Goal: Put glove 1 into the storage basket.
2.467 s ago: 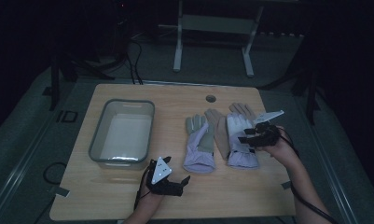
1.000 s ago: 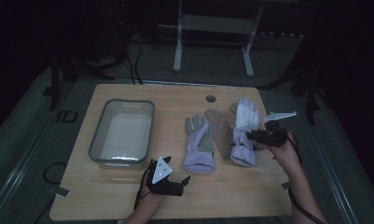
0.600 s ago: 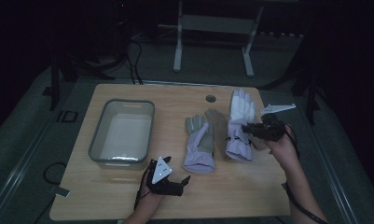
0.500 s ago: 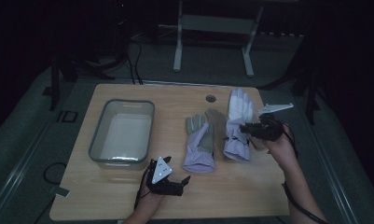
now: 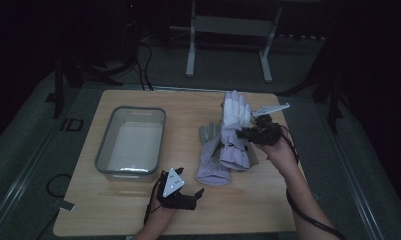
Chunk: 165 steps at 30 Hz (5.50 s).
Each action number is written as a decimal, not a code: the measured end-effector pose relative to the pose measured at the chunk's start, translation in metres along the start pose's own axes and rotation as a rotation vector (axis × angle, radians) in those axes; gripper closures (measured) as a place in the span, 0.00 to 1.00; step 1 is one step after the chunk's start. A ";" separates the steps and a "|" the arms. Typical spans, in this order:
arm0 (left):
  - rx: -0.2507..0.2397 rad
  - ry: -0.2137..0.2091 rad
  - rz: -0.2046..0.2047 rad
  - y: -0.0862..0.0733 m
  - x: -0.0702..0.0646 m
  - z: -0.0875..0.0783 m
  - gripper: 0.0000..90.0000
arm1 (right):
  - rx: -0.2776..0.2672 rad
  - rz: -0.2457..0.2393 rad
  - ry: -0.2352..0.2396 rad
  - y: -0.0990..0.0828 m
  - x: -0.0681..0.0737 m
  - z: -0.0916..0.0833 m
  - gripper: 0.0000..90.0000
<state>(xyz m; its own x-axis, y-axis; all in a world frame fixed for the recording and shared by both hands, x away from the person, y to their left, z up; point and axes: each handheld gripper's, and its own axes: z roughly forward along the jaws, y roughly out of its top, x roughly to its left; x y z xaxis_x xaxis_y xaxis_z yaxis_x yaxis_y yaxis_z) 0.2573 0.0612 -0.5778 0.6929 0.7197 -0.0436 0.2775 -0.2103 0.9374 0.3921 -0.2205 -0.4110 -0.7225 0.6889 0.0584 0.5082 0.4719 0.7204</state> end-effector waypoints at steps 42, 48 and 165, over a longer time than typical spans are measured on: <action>-0.003 0.000 -0.010 0.000 0.001 0.000 0.01 | 0.224 -0.084 0.084 -0.018 0.038 0.129 0.81; -0.010 0.003 -0.039 0.002 0.001 -0.003 0.01 | 0.192 -0.064 0.106 -0.013 0.038 0.112 0.73; 0.350 0.008 -0.236 0.106 0.146 -0.107 0.80 | -0.018 0.044 0.230 0.094 0.119 0.127 0.88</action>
<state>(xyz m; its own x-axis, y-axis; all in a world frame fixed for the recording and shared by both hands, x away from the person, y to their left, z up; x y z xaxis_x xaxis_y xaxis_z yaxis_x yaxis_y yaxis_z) 0.3162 0.2149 -0.4474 0.5783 0.7801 -0.2388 0.6380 -0.2500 0.7284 0.4138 -0.0238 -0.4241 -0.7889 0.5638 0.2443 0.5343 0.4331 0.7259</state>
